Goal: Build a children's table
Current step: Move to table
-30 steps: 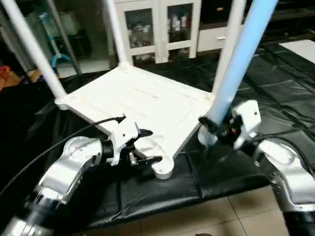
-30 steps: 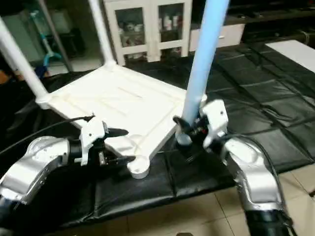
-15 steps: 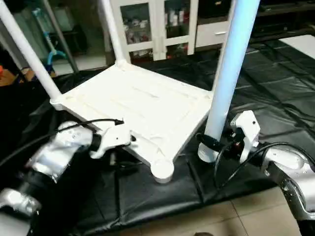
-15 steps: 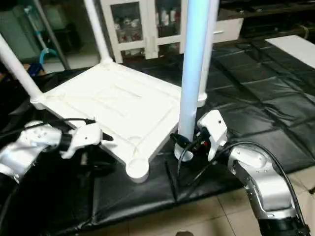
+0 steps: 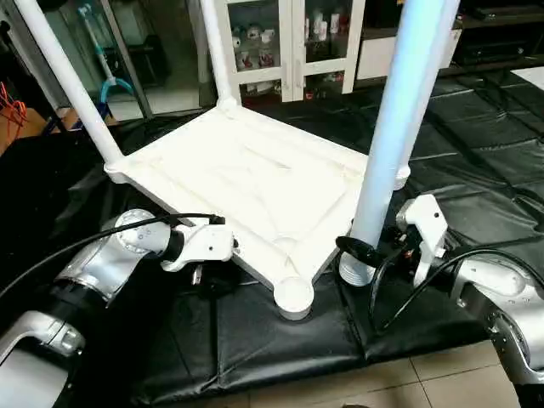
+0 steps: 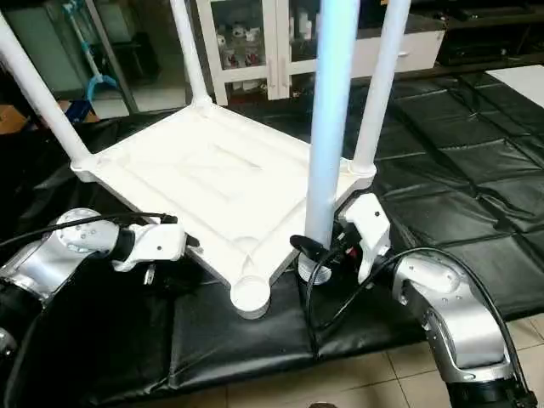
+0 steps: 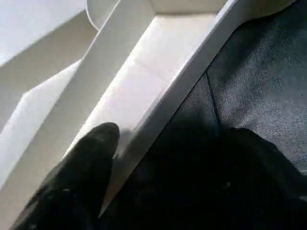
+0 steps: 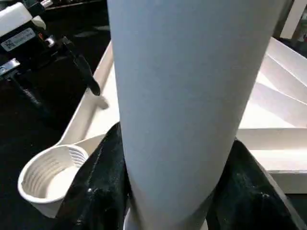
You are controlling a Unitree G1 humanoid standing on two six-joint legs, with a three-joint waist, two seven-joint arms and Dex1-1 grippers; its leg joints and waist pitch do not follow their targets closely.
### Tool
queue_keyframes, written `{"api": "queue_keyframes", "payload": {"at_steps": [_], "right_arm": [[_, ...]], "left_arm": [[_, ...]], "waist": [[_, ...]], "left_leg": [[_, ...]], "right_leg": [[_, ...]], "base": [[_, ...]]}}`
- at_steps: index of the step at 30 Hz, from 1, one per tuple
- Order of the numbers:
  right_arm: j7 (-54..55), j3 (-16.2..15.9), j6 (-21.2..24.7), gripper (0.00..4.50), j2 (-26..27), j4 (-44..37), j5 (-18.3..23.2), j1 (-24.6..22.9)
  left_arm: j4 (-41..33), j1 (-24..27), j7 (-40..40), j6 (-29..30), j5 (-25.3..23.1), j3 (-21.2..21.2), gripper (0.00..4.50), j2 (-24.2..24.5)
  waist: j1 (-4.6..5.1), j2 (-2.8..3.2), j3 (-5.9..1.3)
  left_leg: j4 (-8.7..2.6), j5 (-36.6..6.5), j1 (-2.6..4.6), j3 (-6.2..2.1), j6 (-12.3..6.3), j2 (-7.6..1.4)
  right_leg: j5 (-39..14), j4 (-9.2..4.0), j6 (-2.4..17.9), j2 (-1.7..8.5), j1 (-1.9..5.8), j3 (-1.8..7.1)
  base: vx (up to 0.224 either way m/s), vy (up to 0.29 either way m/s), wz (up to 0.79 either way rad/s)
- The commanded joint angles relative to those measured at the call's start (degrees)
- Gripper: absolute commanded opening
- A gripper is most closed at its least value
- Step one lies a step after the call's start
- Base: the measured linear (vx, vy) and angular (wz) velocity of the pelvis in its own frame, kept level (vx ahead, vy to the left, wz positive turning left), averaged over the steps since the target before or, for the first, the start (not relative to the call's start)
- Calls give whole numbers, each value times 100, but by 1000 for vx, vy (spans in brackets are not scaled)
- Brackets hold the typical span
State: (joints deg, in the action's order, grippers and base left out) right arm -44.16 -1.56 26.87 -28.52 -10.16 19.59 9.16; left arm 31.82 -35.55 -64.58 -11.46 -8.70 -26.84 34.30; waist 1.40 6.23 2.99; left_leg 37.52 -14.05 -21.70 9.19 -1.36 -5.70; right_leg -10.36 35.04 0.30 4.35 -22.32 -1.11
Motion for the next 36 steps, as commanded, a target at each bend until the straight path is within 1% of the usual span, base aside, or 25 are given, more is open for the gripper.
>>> {"api": "queue_keyframes", "payload": {"at_steps": [1,2,3,6,7,10,11,12,13,14,16,17,18,19,21,23,24,25,27,28,30,31,33,34,36], "right_arm": [[-23,-46,-32,186,-47,-133,-28,35],[-26,-51,-35,186,-46,-132,-35,38],[-26,-52,-35,186,-46,-131,-36,39],[-28,-69,-64,186,-56,-119,-60,44],[-38,-99,-105,186,-82,-116,-101,30],[-37,-122,-123,186,-79,-100,-113,39],[-30,-134,-142,186,-76,-86,-129,49],[-26,-136,-149,186,-74,-82,-135,52],[-19,-134,-155,186,-71,-82,-139,51],[-10,-133,-159,186,-65,-87,-143,47],[-10,-133,-159,186,-65,-88,-143,46],[1,-146,-172,186,-64,-104,-154,20],[2,-147,-173,186,-64,-105,-154,18],[6,-154,-181,186,-65,-109,-162,10],[9,-160,-189,186,-63,-107,-172,9],[10,-161,-200,186,-65,-101,-178,12],[10,-161,-200,186,-65,-101,-178,12],[8,-159,-204,186,-68,-100,-177,11],[1,-150,-210,186,-79,-103,-178,5],[-5,-147,-218,186,-77,-97,-189,-2],[-3,-148,-216,186,-73,-102,-192,-6],[1,-156,-217,186,-67,-109,-195,-15],[2,-159,-219,186,-66,-110,-198,-18],[5,-163,-225,186,-65,-109,-204,-22],[13,-163,-230,186,-61,-105,-210,-23]], "left_arm": [[61,2,-115,-8,-102,-102,346,-3],[67,18,-164,-25,-106,-104,346,-19],[68,20,-172,-28,-107,-104,327,-22],[9,82,-309,-56,-176,-190,325,-32],[-70,128,-378,-89,-240,-286,300,-30],[-182,195,-469,-45,-311,-406,287,-42],[-214,222,-461,10,-393,-465,285,-58],[-223,232,-460,50,-409,-476,273,-65],[-230,242,-442,89,-463,-503,273,-61],[-218,260,-381,154,-580,-545,257,-45],[-217,262,-377,160,-589,-549,246,-43],[-243,320,-321,286,-747,-566,238,-2],[-246,324,-318,294,-756,-567,238,1],[-282,358,-320,339,-791,-574,214,29],[-412,450,-331,505,-759,-531,206,65],[-539,517,-349,658,-737,-483,202,81],[-539,517,-349,658,-737,-483,196,81],[-621,568,-339,812,-697,-435,174,81],[-810,726,-254,1336,-593,-267,166,46],[-945,844,-292,1752,-466,-159,166,-12],[-1019,913,-308,1914,-404,-121,156,-32],[-1180,1043,-305,2150,-365,-97,132,-42],[-1232,1082,-300,2205,-371,-102,122,-39],[-1308,1139,-294,2278,-379,-111,115,-38],[-1427,1214,-273,2434,-386,-110,103,-43]], "waist": [[20,-61,-301],[21,-68,-308],[19,-65,-306],[19,-72,-312],[12,-84,-320],[-10,-90,-337],[-11,-71,-341],[-9,-79,-339],[-14,-84,-342],[-13,-70,-339],[-8,-79,-326],[1,-72,-323],[3,-71,-321],[13,-76,-315],[29,-74,-312],[65,-82,-299],[65,-82,-299],[97,-78,-291],[142,-74,-283],[179,-82,-274],[193,-78,-273],[230,-77,-271],[253,-67,-277],[261,-64,-285],[270,-69,-280]], "left_leg": [[-680,-1830,119,-334,177,-667],[-678,-1833,123,-333,186,-665],[-680,-1827,125,-332,185,-664],[-680,-1715,105,-332,159,-664],[-685,-1589,107,-324,111,-672],[-668,-1246,103,-289,-24,-668],[-657,-1129,93,-286,-76,-666],[-660,-1110,97,-282,-97,-671],[-654,-1080,103,-277,-127,-672],[-658,-1101,111,-274,-138,-676],[-665,-1193,109,-272,-136,-671],[-671,-1255,110,-277,-113,-674],[-675,-1274,114,-283,-102,-677],[-677,-1326,111,-286,-87,-674],[-683,-1404,113,-292,-58,-679],[-690,-1532,111,-297,-44,-671],[-690,-1532,111,-297,-44,-671],[-693,-1632,112,-303,-27,-668],[-698,-1667,95,-316,-17,-671],[-695,-1777,91,-328,-17,-658],[-691,-1795,90,-332,-13,-655],[-693,-1854,81,-342,-17,-656],[-703,-1768,60,-356,-73,-665],[-699,-1739,71,-345,-109,-664],[-701,-1658,54,-338,-170,-657]], "right_leg": [[-1423,-392,1474,511,195,240],[-1437,-394,1450,513,193,244],[-1438,-399,1445,515,189,246],[-1307,-393,1457,520,209,249],[-1208,-398,1466,526,222,254],[-896,-388,1536,528,244,258],[-776,-372,1572,532,258,254],[-750,-377,1581,525,255,251],[-712,-372,1608,526,258,250],[-714,-377,1622,516,252,246],[-848,-388,1625,518,260,249],[-954,-392,1614,518,263,249],[-985,-393,1603,516,261,249],[-1074,-402,1587,517,260,251],[-1169,-405,1575,525,258,257],[-1419,-427,1520,519,247,258],[-1419,-427,1520,519,247,258],[-1612,-443,1473,520,234,262],[-1698,-440,1454,530,240,263],[-1969,-459,1400,531,228,259],[-2044,-464,1385,534,224,258],[-2171,-482,1337,531,214,262],[-2027,-476,1321,521,217,256],[-1921,-477,1326,514,209,255],[-1780,-471,1350,512,222,252]], "base": [[0,0,0],[0,0,0],[0,0,0],[0,0,0],[0,0,0],[0,0,0],[0,0,0],[0,0,0],[0,0,0],[0,0,0],[0,0,0],[0,0,0],[0,0,0],[0,0,0],[0,0,0],[0,0,0],[0,0,0],[0,0,0],[0,0,0],[0,0,0],[0,0,0],[0,0,0],[0,0,0],[0,0,0],[0,0,0]]}}
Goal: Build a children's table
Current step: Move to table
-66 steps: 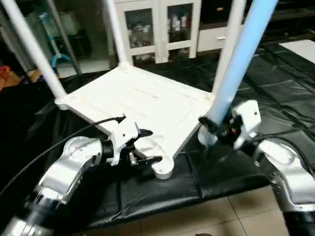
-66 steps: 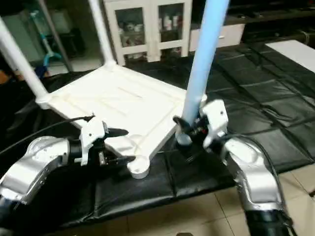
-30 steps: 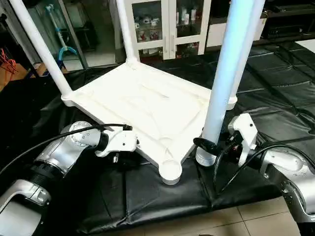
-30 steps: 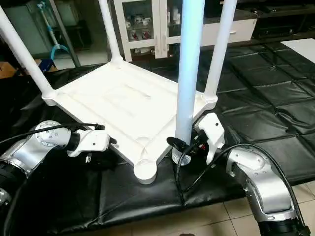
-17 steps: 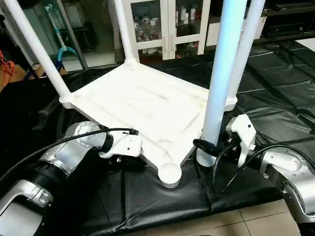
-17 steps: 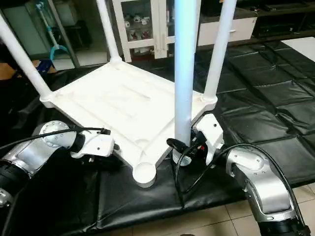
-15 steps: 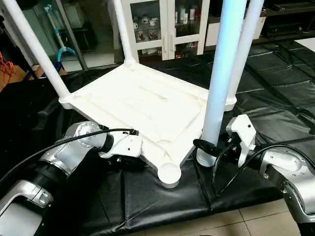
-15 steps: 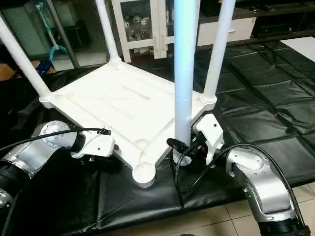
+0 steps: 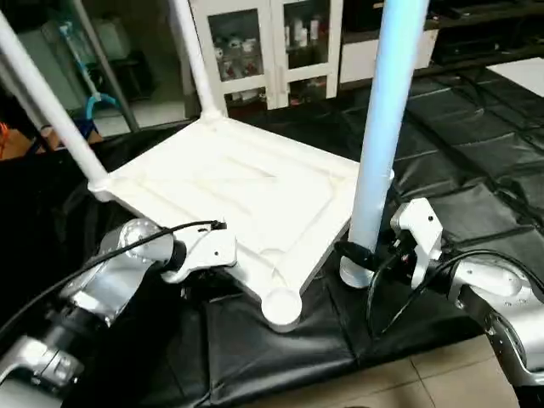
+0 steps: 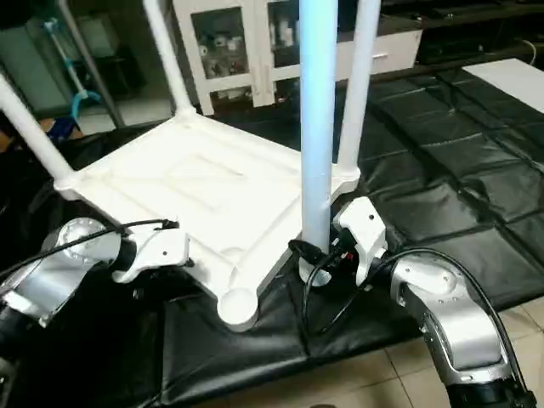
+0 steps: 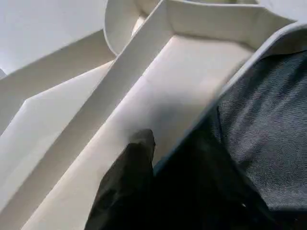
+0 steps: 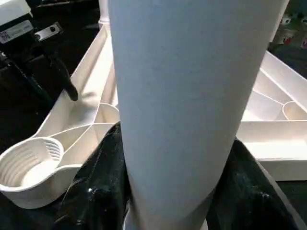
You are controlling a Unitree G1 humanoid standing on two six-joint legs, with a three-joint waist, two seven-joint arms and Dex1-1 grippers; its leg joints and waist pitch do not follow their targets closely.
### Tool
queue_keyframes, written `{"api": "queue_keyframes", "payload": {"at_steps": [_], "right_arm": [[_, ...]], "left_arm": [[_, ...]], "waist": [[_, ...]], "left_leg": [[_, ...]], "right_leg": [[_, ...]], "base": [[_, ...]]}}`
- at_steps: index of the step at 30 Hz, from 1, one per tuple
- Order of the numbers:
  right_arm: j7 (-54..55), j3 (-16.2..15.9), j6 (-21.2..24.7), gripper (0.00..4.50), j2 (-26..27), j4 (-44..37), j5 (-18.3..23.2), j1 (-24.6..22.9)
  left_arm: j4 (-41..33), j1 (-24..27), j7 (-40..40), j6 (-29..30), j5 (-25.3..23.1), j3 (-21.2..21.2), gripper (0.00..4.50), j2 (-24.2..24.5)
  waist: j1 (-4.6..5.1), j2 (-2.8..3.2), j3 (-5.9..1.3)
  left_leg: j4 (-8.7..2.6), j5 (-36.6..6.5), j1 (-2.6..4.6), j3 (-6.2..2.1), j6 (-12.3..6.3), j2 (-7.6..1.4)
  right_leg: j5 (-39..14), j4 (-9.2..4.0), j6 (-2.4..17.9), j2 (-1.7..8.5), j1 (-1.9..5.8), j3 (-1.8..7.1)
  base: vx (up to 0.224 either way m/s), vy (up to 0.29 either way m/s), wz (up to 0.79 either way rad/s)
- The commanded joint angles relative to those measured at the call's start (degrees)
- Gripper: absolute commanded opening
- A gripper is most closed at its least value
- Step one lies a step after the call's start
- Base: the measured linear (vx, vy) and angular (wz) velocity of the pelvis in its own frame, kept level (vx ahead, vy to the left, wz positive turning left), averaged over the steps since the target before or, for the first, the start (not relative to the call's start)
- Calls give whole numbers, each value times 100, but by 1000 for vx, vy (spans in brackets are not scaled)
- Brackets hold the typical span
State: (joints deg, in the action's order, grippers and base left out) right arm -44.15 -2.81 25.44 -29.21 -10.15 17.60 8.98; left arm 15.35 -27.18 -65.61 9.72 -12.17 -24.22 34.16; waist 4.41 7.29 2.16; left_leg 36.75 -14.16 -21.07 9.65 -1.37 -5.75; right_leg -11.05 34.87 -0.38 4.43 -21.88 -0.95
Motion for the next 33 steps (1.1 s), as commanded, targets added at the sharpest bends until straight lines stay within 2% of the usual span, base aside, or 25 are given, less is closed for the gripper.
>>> {"api": "queue_keyframes", "payload": {"at_steps": [1,7,13,15,21,23,25,27,28,29,31,32,33], "right_arm": [[17,-37,-92,186,11,-102,-16,-3],[35,-51,-110,186,27,-87,-33,7],[25,-48,-119,186,18,-57,-42,32],[25,-50,-120,186,18,-50,-45,40],[33,-66,-127,186,21,-69,-60,20],[37,-68,-128,186,22,-75,-62,12],[47,-64,-136,186,24,-71,-66,5],[47,-64,-136,186,24,-71,-66,5],[48,-63,-136,186,25,-70,-66,6],[48,-62,-136,186,26,-71,-67,3],[48,-64,-139,186,28,-65,-71,4],[49,-64,-140,186,33,-56,-72,13],[50,-66,-143,186,38,-42,-76,26]], "left_arm": [[122,432,-136,469,-75,-361,100,-34],[-337,648,-22,1022,-201,-371,81,-53],[-641,768,64,1110,-529,-553,72,68],[-685,772,102,1141,-607,-583,70,78],[-823,797,230,1443,-724,-571,61,12],[-845,798,261,1532,-744,-558,57,2],[-913,832,399,1863,-750,-440,56,-92],[-915,833,401,1867,-750,-438,55,-94],[-937,843,425,1921,-755,-417,55,-114],[-976,867,456,1997,-744,-382,55,-159],[-1035,900,534,2084,-703,-319,55,-254],[-1092,926,656,2182,-669,-238,55,-364],[-1116,933,767,2244,-661,-181,55,-432]], "waist": [[-37,-157,-199],[-10,-166,-184],[6,-168,-171],[8,-164,-165],[44,-160,-133],[74,-158,-120],[100,-162,-107],[131,-164,-99],[173,-170,-87],[195,-179,-77],[219,-184,-61],[239,-184,-59],[260,-176,-53]], "left_leg": [[-615,-1611,-13,-388,-204,-650],[-634,-1743,-6,-398,-195,-652],[-645,-1921,-16,-413,-155,-648],[-658,-2015,-11,-424,-115,-652],[-676,-2428,-1,-458,40,-634],[-683,-2597,4,-476,90,-627],[-684,-2725,3,-496,121,-622],[-682,-2809,9,-505,151,-616],[-672,-2999,22,-523,175,-602],[-681,-3093,10,-536,192,-592],[-675,-3253,28,-554,231,-584],[-664,-3356,61,-554,253,-572],[-687,-3408,45,-575,262,-577]], "right_leg": [[-1740,-457,1411,523,190,239],[-2266,-500,1256,510,157,240],[-2539,-531,1145,517,132,248],[-2576,-528,1133,511,123,249],[-3232,-576,924,523,67,260],[-3523,-595,807,520,35,261],[-3761,-618,723,528,14,264],[-3916,-622,677,532,-3,259],[-4245,-653,565,530,-44,253],[-4384,-663,496,524,-49,242],[-4569,-684,408,529,-78,231],[-4635,-701,367,524,-101,219],[-4494,-684,377,522,-76,207]], "base": [[0,0,0],[0,0,0],[0,0,0],[0,0,0],[0,0,0],[0,0,0],[0,0,0],[0,0,0],[0,0,0],[0,0,0],[0,0,0],[0,0,0],[0,0,0]]}}
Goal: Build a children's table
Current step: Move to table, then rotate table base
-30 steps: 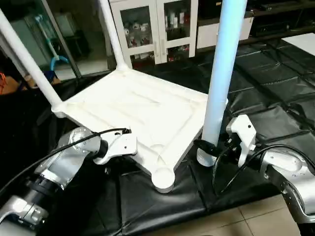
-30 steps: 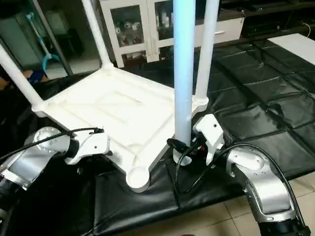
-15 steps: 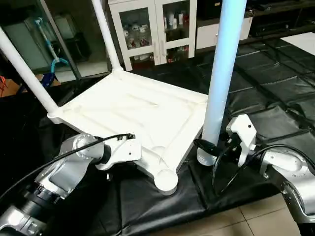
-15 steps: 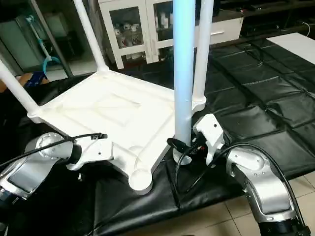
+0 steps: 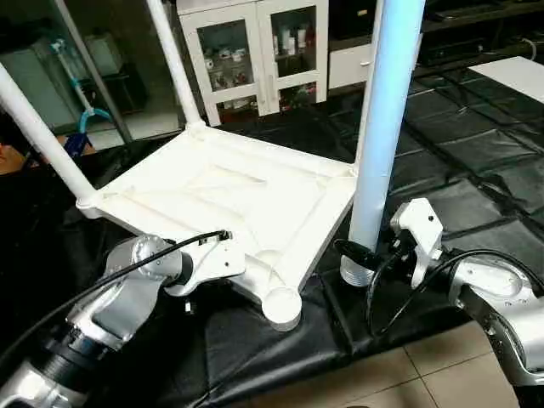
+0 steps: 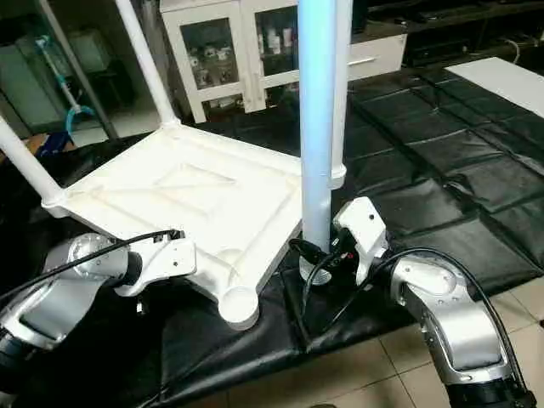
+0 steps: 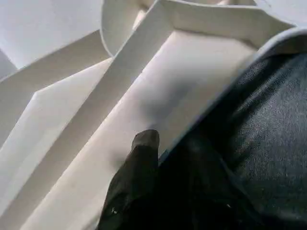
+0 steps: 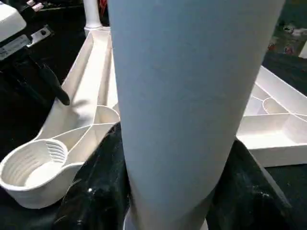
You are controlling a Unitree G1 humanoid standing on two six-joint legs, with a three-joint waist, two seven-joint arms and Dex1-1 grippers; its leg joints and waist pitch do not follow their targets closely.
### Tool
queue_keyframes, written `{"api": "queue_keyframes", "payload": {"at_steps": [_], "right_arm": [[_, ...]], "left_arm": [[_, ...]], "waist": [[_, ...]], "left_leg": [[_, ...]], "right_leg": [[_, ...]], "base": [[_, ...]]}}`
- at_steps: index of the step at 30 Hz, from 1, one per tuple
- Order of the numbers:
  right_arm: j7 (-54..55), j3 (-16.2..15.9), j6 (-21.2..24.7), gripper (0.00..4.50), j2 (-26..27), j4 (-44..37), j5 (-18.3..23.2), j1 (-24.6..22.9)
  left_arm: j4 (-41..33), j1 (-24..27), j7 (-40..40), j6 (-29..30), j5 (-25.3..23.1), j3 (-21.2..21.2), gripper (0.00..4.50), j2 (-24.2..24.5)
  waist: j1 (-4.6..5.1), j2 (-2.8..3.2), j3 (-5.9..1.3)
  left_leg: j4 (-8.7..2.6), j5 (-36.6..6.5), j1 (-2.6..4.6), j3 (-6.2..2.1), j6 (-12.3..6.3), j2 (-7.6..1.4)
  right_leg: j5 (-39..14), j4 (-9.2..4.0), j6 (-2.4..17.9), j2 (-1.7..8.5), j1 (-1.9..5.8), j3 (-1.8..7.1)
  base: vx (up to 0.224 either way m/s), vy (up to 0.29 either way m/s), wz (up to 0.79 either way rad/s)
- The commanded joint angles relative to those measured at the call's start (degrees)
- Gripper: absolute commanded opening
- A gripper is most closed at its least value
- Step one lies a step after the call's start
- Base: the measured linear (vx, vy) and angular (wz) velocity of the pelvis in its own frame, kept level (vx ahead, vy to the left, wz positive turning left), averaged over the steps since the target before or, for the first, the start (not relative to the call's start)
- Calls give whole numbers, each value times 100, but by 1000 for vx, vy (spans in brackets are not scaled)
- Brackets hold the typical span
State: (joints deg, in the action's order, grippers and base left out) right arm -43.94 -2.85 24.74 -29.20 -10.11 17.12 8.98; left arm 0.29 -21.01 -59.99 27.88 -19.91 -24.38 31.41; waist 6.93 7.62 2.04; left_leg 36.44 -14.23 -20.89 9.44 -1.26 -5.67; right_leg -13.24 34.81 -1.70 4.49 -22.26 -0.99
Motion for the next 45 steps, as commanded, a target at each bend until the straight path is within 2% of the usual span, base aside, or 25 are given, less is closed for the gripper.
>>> {"api": "queue_keyframes", "payload": {"at_steps": [1,3,7,15,21,24,26,27,28,29,30,31,32,33,34,35,36,37,38,39,41,42,43,44,45], "right_arm": [[30,-63,-76,186,42,-36,-30,36],[32,-67,-79,186,51,-29,-32,45],[27,-76,-80,186,50,-39,-31,39],[11,-66,-80,186,24,-35,-37,33],[30,-94,-75,186,44,-59,-47,6],[38,-98,-72,186,49,-67,-47,-5],[46,-96,-67,186,52,-66,-46,-7],[51,-98,-62,186,56,-69,-45,-14],[54,-100,-63,186,56,-71,-49,-23],[56,-99,-65,186,56,-71,-51,-29],[60,-97,-63,186,58,-74,-50,-34],[65,-98,-60,186,59,-82,-48,-41],[67,-100,-62,186,59,-83,-49,-44],[68,-101,-62,186,59,-85,-49,-46],[71,-111,-70,186,56,-84,-60,-50],[68,-120,-80,186,53,-74,-70,-48],[68,-126,-85,186,54,-69,-72,-46],[69,-137,-91,186,56,-61,-75,-40],[69,-137,-92,186,56,-60,-75,-40],[62,-148,-98,186,54,-52,-76,-29],[48,-154,-106,186,44,-35,-87,-16],[41,-158,-111,186,37,-28,-95,-11],[30,-157,-116,186,30,-20,-102,-8],[30,-157,-116,186,30,-20,-102,-8],[29,-156,-114,186,33,-22,-103,-7]], "left_arm": [[373,318,293,470,112,-124,55,-201],[396,284,445,492,98,-53,55,-257],[394,258,504,507,122,10,55,-306],[350,136,768,620,175,276,54,-470],[416,173,1007,923,-7,258,53,-495],[444,191,1188,1106,39,440,52,-584],[471,182,1297,1239,137,610,52,-675],[512,157,1447,1360,247,815,52,-783],[546,138,1579,1487,359,1021,52,-891],[571,120,1710,1551,410,1170,52,-956],[572,118,1788,1600,445,1259,52,-995],[545,134,1825,1645,468,1290,49,-1002],[522,151,1833,1646,481,1292,42,-1005],[515,157,1836,1646,482,1292,33,-1006],[462,199,1821,1610,474,1249,26,-990],[413,238,1764,1576,485,1192,21,-983],[380,262,1733,1534,494,1151,21,-986],[343,287,1695,1393,531,1074,12,-996],[339,288,1688,1384,531,1063,5,-993],[272,300,1560,1197,548,827,5,-927],[191,297,1371,769,672,664,5,-888],[155,288,1301,660,723,634,5,-882],[62,279,1237,704,774,622,5,-879],[62,279,1237,704,774,622,5,-879],[19,279,1237,776,787,633,23,-879]], "waist": [[8,-205,-34],[22,-189,-47],[76,-176,-46],[164,-169,-17],[239,-165,42],[263,-147,84],[289,-114,127],[266,-47,127],[176,-49,172],[1,-38,143],[-50,-124,120],[-48,-370,61],[-27,-380,35],[-35,-370,52],[-221,-284,69],[-214,-269,50],[-170,-188,42],[-88,-130,120],[-88,-130,120],[-62,-100,140],[-65,-49,246],[-87,-13,252],[-291,15,315],[-613,-25,174],[-434,-272,53]], "left_leg": [[-670,-3447,24,-561,251,-591],[-710,-3566,44,-567,292,-605],[-798,-3611,-44,-594,355,-633],[-792,-3992,62,-567,398,-602],[-809,-4213,23,-630,411,-599],[-801,-4405,65,-643,424,-572],[-878,-4790,64,-656,493,-571],[-1012,-4949,-29,-683,529,-615],[-1307,-5199,-192,-614,553,-688],[-1507,-5156,-265,-532,566,-760],[-1497,-4937,-207,-480,519,-740],[-564,-3400,372,-322,433,-307],[278,-776,305,-435,-51,28],[212,-211,-105,-529,-135,-23],[-198,-304,-154,-616,-127,-238],[-505,-1013,24,-608,-296,-367],[-567,-1398,61,-611,-301,-451],[-716,-2655,66,-656,-212,-604],[-716,-2655,66,-656,-212,-604],[-780,-3367,123,-691,-60,-626],[-1059,-4649,187,-726,191,-686],[-1183,-4893,134,-714,234,-728],[-1634,-5470,-197,-674,248,-938],[-1575,-4983,-134,-494,30,-966],[-1123,-4102,267,-426,66,-731]], "right_leg": [[-4199,-674,515,510,-36,207],[-3797,-650,569,492,-16,196],[-3177,-600,708,510,82,176],[-3314,-705,659,511,24,89],[-3733,-724,470,552,47,-3],[-4076,-762,333,533,23,-100],[-4032,-759,203,448,61,-268],[-3528,-575,221,419,231,-284],[-2930,-254,269,298,416,-311],[-2036,180,336,267,579,-190],[-2103,155,258,273,532,-68],[-4467,-902,109,498,-205,86],[-5316,-1239,242,827,-186,369],[-5103,-1053,235,887,232,371],[-4407,-890,296,738,256,288],[-3315,-785,552,403,129,89],[-2911,-696,731,325,144,7],[-2487,-663,920,347,208,-105],[-2487,-663,920,347,208,-105],[-2538,-683,802,359,231,-173],[-2682,-619,374,250,274,-359],[-2455,-473,346,202,359,-403],[-1460,349,330,143,699,-359],[-920,530,226,217,642,5],[-1897,58,73,319,339,219]], "base": [[0,0,0],[0,0,0],[0,0,0],[0,0,0],[0,0,0],[0,0,0],[0,0,0],[-56,-23,-6],[-56,-23,-6],[-70,-42,4],[-39,-97,13],[-39,-97,13],[13,-117,-4],[89,-54,-32],[89,-54,-32],[0,0,0],[-56,-21,11],[-56,-21,11],[0,0,0],[0,0,0],[0,0,0],[0,0,0],[0,0,0],[-20,-46,26],[49,-141,27]]}}
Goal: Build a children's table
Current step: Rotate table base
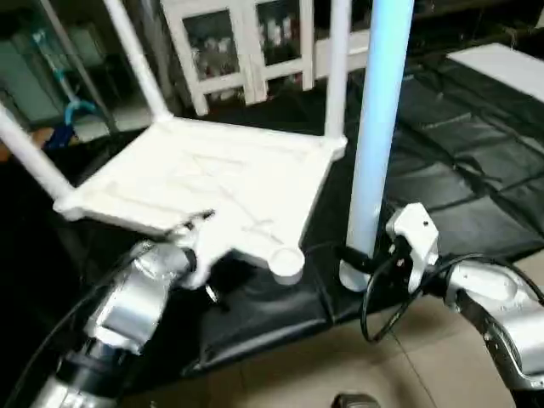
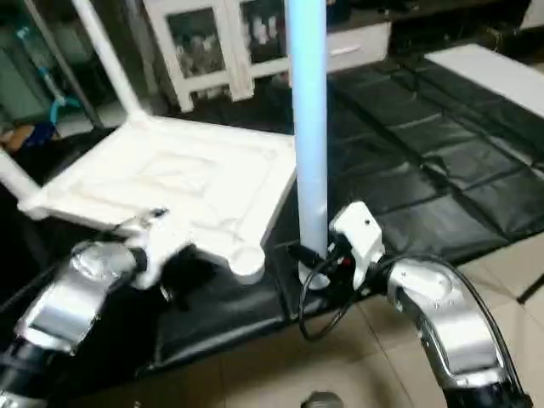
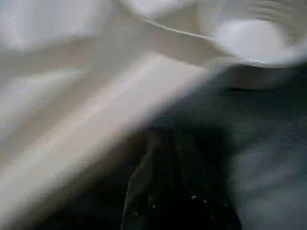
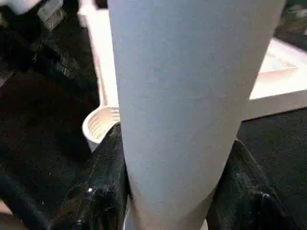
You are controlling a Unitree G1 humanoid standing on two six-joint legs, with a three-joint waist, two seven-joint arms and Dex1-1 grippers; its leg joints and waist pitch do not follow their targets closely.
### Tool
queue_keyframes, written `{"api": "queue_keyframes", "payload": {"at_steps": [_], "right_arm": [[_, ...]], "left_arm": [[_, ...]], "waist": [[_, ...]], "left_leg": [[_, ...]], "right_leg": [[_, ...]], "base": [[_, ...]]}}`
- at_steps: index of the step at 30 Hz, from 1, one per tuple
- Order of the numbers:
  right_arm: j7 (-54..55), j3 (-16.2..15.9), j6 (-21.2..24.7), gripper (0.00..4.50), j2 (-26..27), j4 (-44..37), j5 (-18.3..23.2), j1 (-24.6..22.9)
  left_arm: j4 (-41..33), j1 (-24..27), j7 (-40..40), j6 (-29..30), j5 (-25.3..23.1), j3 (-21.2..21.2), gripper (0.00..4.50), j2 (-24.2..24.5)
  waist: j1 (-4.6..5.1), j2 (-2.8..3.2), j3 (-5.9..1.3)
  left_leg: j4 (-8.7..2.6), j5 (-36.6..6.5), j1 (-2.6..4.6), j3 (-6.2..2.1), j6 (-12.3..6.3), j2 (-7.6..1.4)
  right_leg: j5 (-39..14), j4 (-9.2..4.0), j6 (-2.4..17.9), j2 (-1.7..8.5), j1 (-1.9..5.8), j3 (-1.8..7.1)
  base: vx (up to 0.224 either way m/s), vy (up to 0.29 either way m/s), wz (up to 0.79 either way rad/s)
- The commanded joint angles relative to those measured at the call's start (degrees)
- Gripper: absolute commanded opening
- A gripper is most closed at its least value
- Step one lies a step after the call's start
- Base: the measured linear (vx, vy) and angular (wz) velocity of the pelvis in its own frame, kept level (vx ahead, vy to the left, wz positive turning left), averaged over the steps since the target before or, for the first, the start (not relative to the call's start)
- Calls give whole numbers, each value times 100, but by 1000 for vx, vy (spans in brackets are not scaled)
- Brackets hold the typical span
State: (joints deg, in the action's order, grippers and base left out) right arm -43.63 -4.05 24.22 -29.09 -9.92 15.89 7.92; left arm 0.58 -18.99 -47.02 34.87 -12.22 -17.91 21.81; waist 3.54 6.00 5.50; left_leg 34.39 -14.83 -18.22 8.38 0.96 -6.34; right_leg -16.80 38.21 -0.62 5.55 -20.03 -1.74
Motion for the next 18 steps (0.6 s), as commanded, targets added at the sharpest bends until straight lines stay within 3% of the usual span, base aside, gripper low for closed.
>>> {"api": "queue_keyframes", "payload": {"at_steps": [1,2,3,4,5,6,7,8,10,13,15,18], "right_arm": [[-2,-35,-62,186,22,-41,19,99],[5,-8,-70,186,16,-33,13,99],[6,-7,-71,186,16,-32,13,99],[19,12,-81,186,11,-21,5,100],[27,16,-90,186,12,-20,-2,101],[43,23,-110,186,18,-19,-13,106],[84,53,-123,186,42,-13,-15,124],[209,140,-207,186,97,34,-49,184],[397,270,-268,186,165,127,-82,280],[757,475,-462,186,243,332,-213,457],[948,554,-487,186,269,445,-288,541],[1384,872,-619,186,350,727,-334,814]], "left_arm": [[-11,77,-61,78,18,-14,42,82],[-146,59,-188,210,149,-44,42,99],[-149,59,-191,214,154,-45,42,98],[-197,43,-236,288,243,-68,45,70],[-190,36,-218,295,243,-75,54,50],[-178,32,-212,284,233,-92,68,39],[-157,36,-227,226,279,-95,84,13],[-135,39,-230,165,263,-136,85,41],[-84,38,-233,130,129,-240,99,176],[24,56,-216,112,42,-330,126,262],[75,49,-79,55,53,-313,132,189],[180,3,282,-37,301,-123,165,-326]], "waist": [[-144,-291,-354],[-296,-217,-455],[-385,-196,-504],[-484,-108,-542],[-505,-32,-524],[-481,-48,-527],[-490,-45,-559],[-541,35,-644],[-559,21,-663],[-541,24,-631],[-521,37,-587],[-479,14,-534]], "left_leg": [[-467,-2823,198,-264,-99,-367],[32,-247,-64,-216,-400,-211],[-129,254,-208,-245,-495,-281],[-247,936,-195,-224,-690,-419],[-272,683,-194,-180,-849,-523],[-251,562,-299,-155,-846,-506],[-262,527,-358,-160,-817,-515],[-219,709,-330,-161,-917,-551],[-186,912,-380,-165,-1025,-547],[-212,486,-390,-158,-981,-561],[-259,49,-372,-152,-836,-569],[-312,-584,-328,-119,-549,-561]], "right_leg": [[-2892,-871,-38,315,-232,419],[-4456,-1217,141,501,-154,762],[-3573,-1042,286,432,-16,710],[-1573,-811,675,242,-84,473],[-466,-744,1079,198,-151,391],[-113,-697,1218,172,-77,367],[205,-637,1319,186,10,345],[1130,-544,1499,182,22,302],[1716,-487,1567,178,28,266],[1278,-525,1622,206,24,239],[651,-592,1604,205,19,231],[-287,-704,1526,213,3,243]], "base": [[49,-141,27],[77,-161,15],[76,-115,16],[76,-115,16],[81,-61,19],[71,-8,8],[71,-8,8],[69,12,0],[0,0,0],[0,0,0],[0,0,0],[-17,7,2]]}}
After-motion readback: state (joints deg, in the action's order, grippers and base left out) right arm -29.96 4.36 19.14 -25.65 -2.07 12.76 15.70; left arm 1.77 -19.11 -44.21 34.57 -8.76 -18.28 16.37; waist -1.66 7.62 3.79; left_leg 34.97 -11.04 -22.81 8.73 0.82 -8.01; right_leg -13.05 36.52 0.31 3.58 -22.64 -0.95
